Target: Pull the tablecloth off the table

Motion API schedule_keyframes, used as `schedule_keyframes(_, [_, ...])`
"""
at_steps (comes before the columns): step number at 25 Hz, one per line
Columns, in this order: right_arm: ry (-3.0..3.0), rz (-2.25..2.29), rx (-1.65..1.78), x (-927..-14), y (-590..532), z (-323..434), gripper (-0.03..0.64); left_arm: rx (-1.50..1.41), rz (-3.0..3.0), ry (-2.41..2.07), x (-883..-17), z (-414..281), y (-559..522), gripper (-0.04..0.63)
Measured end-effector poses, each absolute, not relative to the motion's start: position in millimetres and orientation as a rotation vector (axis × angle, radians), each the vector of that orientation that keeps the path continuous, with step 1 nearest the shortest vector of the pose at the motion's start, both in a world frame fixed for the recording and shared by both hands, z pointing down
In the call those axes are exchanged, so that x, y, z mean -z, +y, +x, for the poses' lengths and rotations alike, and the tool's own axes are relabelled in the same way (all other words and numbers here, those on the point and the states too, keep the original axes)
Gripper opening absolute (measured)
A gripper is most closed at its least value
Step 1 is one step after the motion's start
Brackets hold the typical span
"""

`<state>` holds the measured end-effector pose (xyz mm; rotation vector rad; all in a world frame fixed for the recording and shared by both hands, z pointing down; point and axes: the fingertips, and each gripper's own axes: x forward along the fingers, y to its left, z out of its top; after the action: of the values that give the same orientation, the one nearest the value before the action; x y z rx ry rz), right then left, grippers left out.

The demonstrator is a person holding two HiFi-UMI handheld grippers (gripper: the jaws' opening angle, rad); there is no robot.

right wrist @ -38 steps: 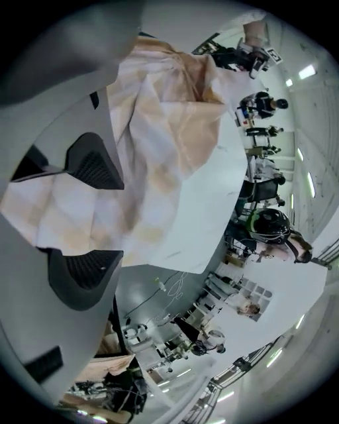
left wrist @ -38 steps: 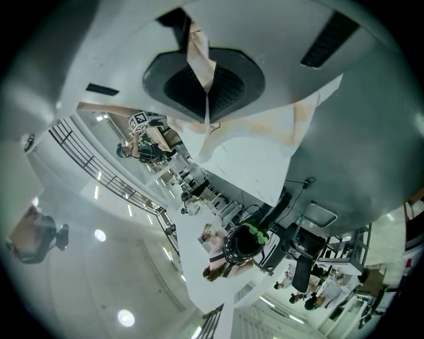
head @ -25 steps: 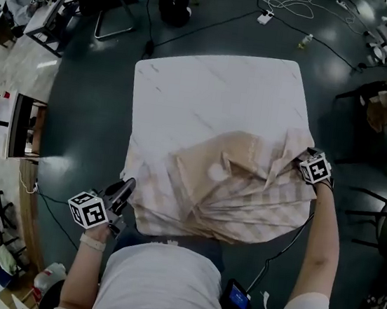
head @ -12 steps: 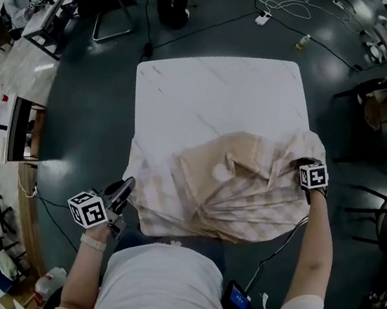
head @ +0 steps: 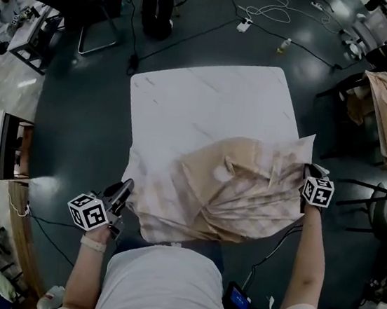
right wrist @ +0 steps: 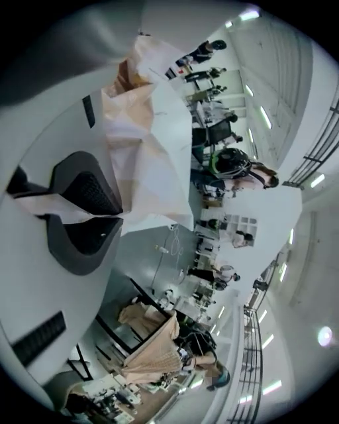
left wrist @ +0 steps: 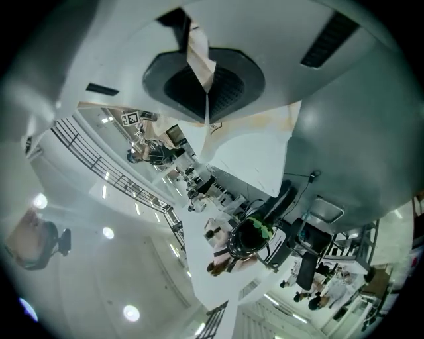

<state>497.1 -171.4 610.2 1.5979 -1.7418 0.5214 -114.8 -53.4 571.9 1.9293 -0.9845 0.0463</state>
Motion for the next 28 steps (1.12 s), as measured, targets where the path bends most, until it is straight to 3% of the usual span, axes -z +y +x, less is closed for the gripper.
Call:
schedule_keyframes(15, [-1.509, 2.223, -0.343, -455, -52, 494, 0.031, -0.112, 2.188, -0.725, -556, -154, -83, 0.011])
schedule_keyframes(28, [-1.296, 2.538, -0.293, -414, 104, 483, 0.031, -0.172, 2.305, -0.559, -543, -161, -79, 0.011])
